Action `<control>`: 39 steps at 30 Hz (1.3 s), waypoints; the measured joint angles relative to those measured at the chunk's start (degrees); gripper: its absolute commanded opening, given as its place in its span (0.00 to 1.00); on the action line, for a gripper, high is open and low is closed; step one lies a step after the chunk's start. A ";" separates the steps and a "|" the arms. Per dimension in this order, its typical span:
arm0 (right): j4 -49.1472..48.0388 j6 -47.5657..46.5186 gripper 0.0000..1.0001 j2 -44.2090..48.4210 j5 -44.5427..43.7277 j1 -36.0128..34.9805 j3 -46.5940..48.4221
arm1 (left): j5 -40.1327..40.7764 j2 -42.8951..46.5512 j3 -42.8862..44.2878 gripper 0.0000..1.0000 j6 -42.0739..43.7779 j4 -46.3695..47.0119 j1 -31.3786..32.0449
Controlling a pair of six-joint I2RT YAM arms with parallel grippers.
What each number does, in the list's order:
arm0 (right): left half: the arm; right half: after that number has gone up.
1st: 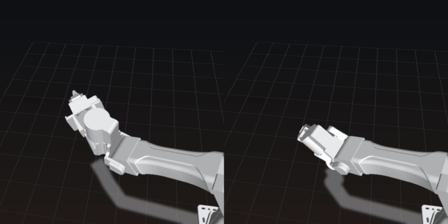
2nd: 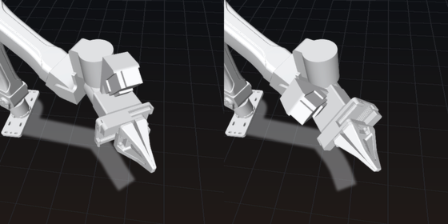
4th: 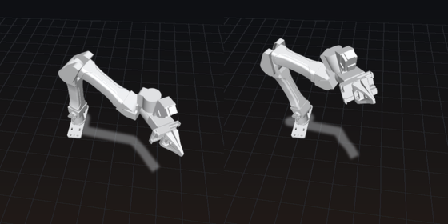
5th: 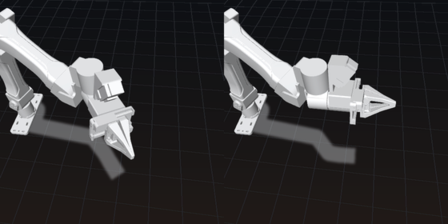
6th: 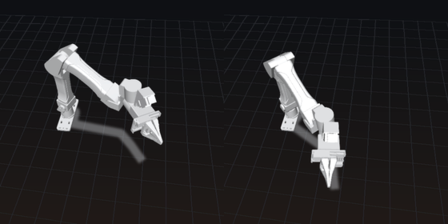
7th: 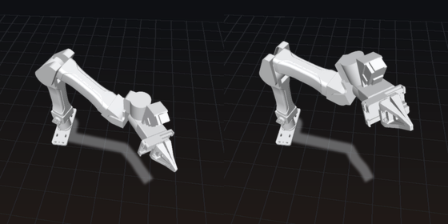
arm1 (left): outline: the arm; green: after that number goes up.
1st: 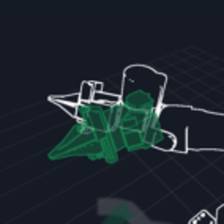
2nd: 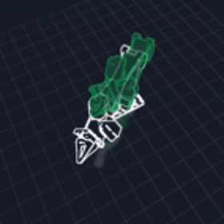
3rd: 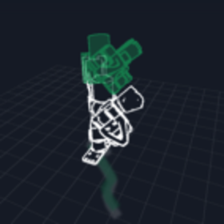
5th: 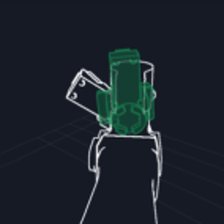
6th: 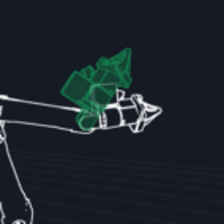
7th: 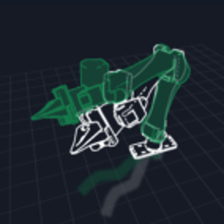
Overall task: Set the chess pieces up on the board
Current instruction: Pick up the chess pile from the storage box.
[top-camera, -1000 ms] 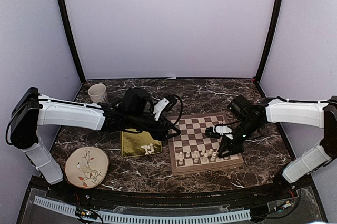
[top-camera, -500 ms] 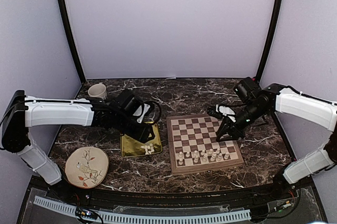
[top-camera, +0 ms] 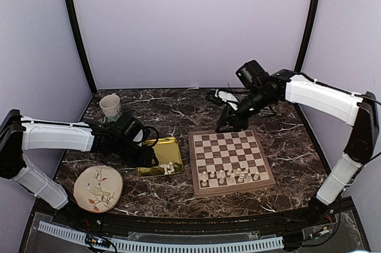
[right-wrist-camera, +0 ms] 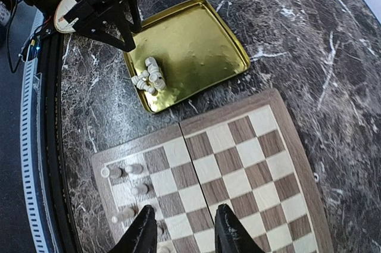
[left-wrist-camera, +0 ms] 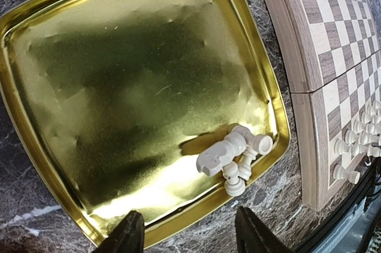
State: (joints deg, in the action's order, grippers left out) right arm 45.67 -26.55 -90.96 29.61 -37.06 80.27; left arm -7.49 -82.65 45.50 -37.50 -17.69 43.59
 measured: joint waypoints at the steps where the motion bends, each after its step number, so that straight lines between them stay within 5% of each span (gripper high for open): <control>1: -0.11 0.39 0.33 -2.34 -0.46 -1.33 1.88 | 0.13 0.44 -0.44 0.54 -0.79 0.33 -0.09; 10: 1.70 2.56 0.32 -27.98 -5.90 -12.68 18.53 | 5.35 13.53 -7.04 0.55 -6.56 1.64 -1.90; 17: 5.25 3.26 0.33 -39.93 -8.57 -17.77 31.43 | 5.62 15.26 -11.08 0.55 -8.44 3.13 -2.86; 39: 8.17 5.64 0.21 -46.80 -8.55 -20.06 38.05 | 1.62 11.17 -12.13 0.53 -9.09 9.05 -2.86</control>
State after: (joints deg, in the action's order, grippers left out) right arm 53.84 -20.91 -137.75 21.06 -57.12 118.32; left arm -5.87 -71.48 33.36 -46.59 -8.64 40.73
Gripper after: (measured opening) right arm 0.219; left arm 0.535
